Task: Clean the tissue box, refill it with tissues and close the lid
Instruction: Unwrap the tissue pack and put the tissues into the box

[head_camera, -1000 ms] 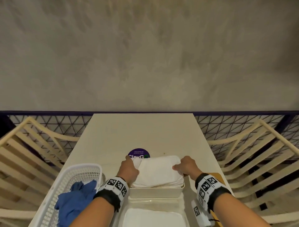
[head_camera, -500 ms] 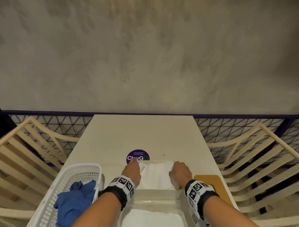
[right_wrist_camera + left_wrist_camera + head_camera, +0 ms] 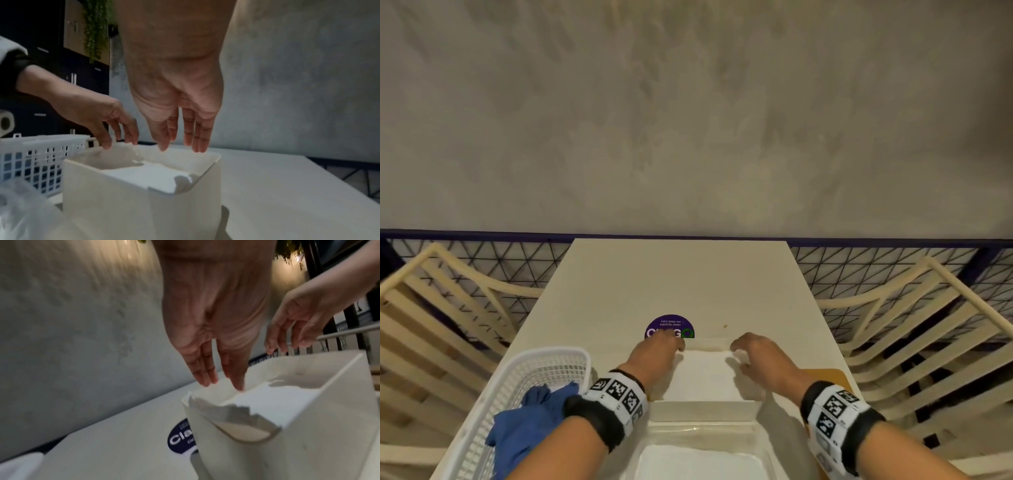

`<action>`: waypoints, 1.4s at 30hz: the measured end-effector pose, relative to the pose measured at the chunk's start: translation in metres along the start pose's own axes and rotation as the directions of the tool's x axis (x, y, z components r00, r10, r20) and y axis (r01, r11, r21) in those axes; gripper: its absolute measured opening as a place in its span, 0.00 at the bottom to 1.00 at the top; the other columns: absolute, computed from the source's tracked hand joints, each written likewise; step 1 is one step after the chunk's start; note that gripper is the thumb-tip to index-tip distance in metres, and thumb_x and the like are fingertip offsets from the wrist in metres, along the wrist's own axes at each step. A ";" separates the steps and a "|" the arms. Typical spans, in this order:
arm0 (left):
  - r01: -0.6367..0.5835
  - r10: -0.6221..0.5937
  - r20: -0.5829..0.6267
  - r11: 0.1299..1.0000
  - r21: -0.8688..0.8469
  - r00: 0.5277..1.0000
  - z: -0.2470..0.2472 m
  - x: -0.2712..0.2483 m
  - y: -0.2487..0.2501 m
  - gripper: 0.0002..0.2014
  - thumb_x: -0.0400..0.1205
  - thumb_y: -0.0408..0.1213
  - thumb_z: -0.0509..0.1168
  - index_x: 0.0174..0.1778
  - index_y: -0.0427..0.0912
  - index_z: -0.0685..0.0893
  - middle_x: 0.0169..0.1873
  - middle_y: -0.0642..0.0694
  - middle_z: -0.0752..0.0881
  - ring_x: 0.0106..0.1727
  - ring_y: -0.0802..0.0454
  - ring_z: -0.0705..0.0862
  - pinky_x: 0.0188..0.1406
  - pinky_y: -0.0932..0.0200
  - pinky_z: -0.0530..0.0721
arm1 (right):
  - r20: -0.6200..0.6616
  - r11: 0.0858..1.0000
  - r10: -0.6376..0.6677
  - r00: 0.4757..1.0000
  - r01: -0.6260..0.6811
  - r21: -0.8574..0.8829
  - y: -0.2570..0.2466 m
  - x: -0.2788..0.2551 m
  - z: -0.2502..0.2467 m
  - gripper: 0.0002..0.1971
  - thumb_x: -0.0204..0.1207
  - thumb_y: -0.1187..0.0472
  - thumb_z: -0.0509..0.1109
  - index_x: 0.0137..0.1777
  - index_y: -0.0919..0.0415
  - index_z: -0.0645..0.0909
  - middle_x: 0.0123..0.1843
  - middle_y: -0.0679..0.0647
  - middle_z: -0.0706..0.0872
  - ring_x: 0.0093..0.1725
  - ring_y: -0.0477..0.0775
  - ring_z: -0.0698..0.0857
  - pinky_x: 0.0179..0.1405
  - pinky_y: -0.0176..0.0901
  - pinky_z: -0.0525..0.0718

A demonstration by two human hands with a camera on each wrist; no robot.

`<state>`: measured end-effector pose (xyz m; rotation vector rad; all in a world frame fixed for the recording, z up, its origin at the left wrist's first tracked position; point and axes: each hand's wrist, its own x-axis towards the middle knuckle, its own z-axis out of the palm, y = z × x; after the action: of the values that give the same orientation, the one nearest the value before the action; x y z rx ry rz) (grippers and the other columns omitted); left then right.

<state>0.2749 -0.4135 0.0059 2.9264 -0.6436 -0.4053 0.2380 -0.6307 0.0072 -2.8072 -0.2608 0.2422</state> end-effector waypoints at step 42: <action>0.285 -0.152 0.313 0.852 -0.440 0.938 0.120 -0.136 -0.020 0.54 0.67 0.58 0.72 0.80 0.58 0.40 0.80 0.54 0.55 0.80 0.46 0.61 0.78 0.46 0.63 | 0.408 0.988 -0.082 0.909 0.127 -0.085 -0.059 -0.075 0.094 0.18 0.77 0.56 0.66 0.62 0.66 0.72 0.61 0.63 0.78 0.59 0.64 0.77 0.51 0.50 0.74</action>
<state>0.1300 -0.3443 -0.0809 2.4826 -0.1812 -0.8614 0.1377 -0.5638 -0.0521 -2.8121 -0.5313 0.8099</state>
